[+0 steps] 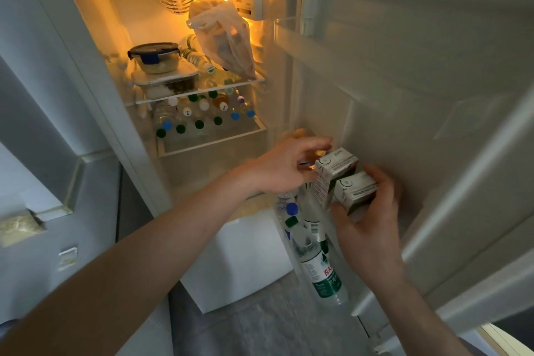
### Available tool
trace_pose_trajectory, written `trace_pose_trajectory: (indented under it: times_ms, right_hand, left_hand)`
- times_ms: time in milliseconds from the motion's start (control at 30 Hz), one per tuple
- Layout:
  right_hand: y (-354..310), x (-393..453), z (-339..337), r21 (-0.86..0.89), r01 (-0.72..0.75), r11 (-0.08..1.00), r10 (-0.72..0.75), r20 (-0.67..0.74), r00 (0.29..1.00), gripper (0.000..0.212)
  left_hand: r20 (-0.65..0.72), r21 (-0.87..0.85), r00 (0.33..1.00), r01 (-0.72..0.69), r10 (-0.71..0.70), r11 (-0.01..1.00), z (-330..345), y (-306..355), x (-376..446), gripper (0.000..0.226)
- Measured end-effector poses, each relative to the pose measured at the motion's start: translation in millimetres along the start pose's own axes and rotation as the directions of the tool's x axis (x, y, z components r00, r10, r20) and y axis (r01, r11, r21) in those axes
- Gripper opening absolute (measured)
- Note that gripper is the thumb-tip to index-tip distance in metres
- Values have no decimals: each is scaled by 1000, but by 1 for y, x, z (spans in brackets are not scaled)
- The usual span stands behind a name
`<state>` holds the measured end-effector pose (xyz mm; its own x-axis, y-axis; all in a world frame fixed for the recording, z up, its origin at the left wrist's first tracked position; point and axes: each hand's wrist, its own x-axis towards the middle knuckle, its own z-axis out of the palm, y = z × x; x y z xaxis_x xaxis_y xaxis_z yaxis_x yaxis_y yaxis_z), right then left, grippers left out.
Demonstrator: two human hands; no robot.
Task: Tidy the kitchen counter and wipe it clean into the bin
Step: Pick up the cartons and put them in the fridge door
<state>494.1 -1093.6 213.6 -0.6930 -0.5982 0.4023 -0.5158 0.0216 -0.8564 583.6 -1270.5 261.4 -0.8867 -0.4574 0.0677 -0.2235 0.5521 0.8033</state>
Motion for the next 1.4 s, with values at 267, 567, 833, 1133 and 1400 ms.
trace_pose_trajectory:
  times_ms: [267, 567, 833, 1133, 1400]
  right_hand:
    - [-30, -36, 37, -50, 146, 988, -143, 42, 989, 78]
    - [-57, -110, 79, -108, 310, 945, -278, 238, 931, 74]
    - [-64, -153, 111, -368, 524, 768, -271, 554, 787, 56]
    - [-106, -174, 136, -55, 589, 806, -367, 736, 570, 39]
    - [-100, -162, 109, 340, 501, 796, -496, 840, 218, 38]
  left_hand:
    - [-282, 31, 958, 66, -55, 997, -18, -19, -92, 75]
    - [-483, -54, 848, 219, -217, 974, -34, -29, -246, 64]
    - [-556, -71, 769, 335, -316, 940, -6, -18, -363, 58]
    - [-659, -103, 677, 352, -329, 930, 5, 18, -402, 60]
    - [-787, -70, 556, 350, -267, 934, -7, 24, -381, 49]
